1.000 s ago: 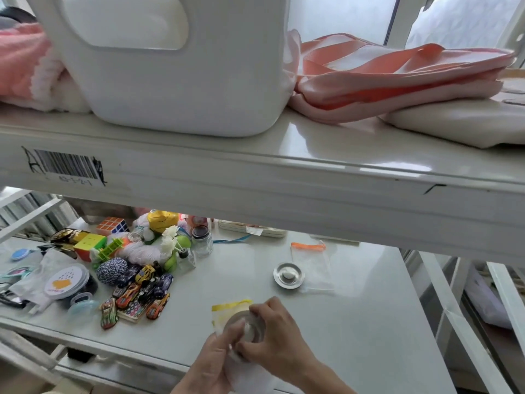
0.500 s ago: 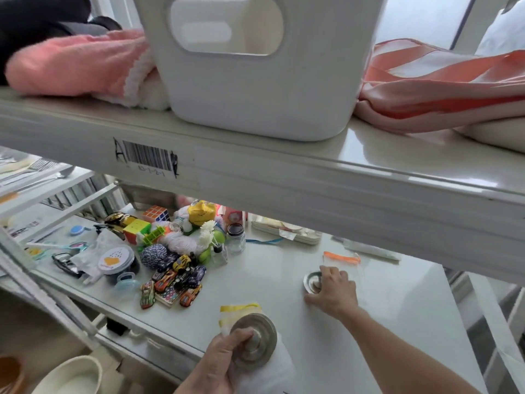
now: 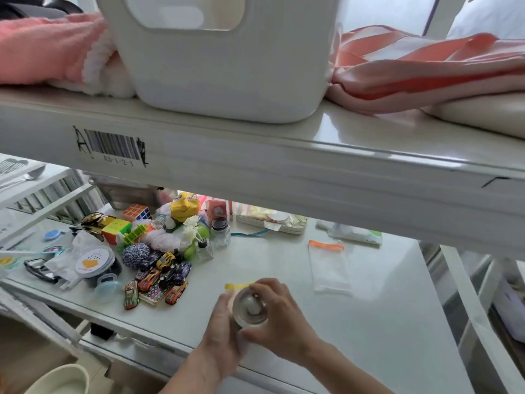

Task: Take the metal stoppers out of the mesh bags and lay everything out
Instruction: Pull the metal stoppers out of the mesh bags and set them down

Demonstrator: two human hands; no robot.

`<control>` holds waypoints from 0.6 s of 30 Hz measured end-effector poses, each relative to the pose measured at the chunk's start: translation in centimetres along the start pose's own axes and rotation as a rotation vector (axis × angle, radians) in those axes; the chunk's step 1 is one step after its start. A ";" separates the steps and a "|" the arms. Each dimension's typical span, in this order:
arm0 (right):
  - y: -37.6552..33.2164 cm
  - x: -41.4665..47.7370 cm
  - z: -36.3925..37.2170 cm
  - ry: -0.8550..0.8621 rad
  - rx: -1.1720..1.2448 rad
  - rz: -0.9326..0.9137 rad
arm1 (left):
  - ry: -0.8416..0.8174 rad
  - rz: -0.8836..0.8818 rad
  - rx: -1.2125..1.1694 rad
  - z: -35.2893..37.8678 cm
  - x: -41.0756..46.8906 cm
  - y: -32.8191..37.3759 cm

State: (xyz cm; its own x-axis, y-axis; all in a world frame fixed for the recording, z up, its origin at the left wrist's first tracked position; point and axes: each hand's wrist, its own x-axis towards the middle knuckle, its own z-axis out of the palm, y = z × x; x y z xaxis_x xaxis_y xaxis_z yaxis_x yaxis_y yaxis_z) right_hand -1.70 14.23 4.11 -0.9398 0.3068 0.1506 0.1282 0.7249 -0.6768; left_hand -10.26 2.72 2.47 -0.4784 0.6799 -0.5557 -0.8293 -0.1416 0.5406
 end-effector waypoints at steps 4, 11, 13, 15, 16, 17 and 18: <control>0.0 -0.5 0.4 -0.015 -0.006 0.015 | -0.029 0.020 0.005 0.2 0.4 -0.9; 6.6 1.5 -3.2 0.435 0.181 0.431 | 0.040 0.042 0.134 0.8 0.6 -0.7; 10.1 2.3 -5.0 0.404 -0.078 0.596 | 0.058 0.037 0.144 0.8 0.4 -0.6; 12.5 2.3 -5.6 0.162 -0.349 0.611 | 0.068 0.034 0.145 0.7 0.1 -0.6; 13.3 2.1 -5.5 0.073 -0.461 0.585 | 0.066 0.033 0.144 0.6 0.1 -0.6; 13.7 1.8 -5.2 0.044 -0.549 0.548 | 0.071 0.035 0.142 0.7 -0.1 -0.6; 14.1 1.6 -4.8 0.056 -0.608 0.515 | 0.074 0.040 0.142 0.7 -0.2 -0.6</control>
State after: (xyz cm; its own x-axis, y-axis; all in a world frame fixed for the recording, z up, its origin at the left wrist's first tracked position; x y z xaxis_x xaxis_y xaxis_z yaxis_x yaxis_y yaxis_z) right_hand 0.17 27.90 -1.78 -0.7002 0.7135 -0.0266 0.7073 0.6881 -0.1620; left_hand -9.46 3.17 2.75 -0.5348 0.6203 -0.5738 -0.7624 -0.0614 0.6441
